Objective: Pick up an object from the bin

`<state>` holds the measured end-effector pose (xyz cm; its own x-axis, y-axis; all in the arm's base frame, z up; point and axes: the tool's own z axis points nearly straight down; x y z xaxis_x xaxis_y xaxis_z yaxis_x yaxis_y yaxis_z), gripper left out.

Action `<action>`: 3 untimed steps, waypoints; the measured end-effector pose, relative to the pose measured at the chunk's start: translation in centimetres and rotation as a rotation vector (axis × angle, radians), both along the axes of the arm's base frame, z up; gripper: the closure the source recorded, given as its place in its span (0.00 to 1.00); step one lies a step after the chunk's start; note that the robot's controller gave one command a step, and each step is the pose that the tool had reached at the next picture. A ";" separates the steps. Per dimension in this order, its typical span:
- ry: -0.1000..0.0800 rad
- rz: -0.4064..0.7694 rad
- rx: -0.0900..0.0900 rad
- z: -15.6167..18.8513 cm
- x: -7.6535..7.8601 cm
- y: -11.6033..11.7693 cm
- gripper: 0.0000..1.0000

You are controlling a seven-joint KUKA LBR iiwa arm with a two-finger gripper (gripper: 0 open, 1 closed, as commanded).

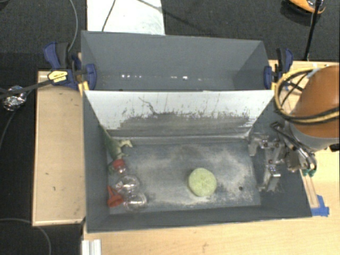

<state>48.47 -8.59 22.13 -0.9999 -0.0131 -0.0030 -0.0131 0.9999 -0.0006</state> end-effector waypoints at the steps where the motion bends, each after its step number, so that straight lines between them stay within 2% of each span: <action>1: -0.008 0.029 -0.002 -5.1 -0.1 0.9 0.00; 2: -0.007 0.103 -0.002 -11.1 0.2 4.1 0.00; 3: -0.006 0.075 -0.001 -14.5 0.8 6.7 0.00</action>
Offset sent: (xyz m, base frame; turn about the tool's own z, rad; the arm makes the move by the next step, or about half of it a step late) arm 0.0036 0.0610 -0.1412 -0.1249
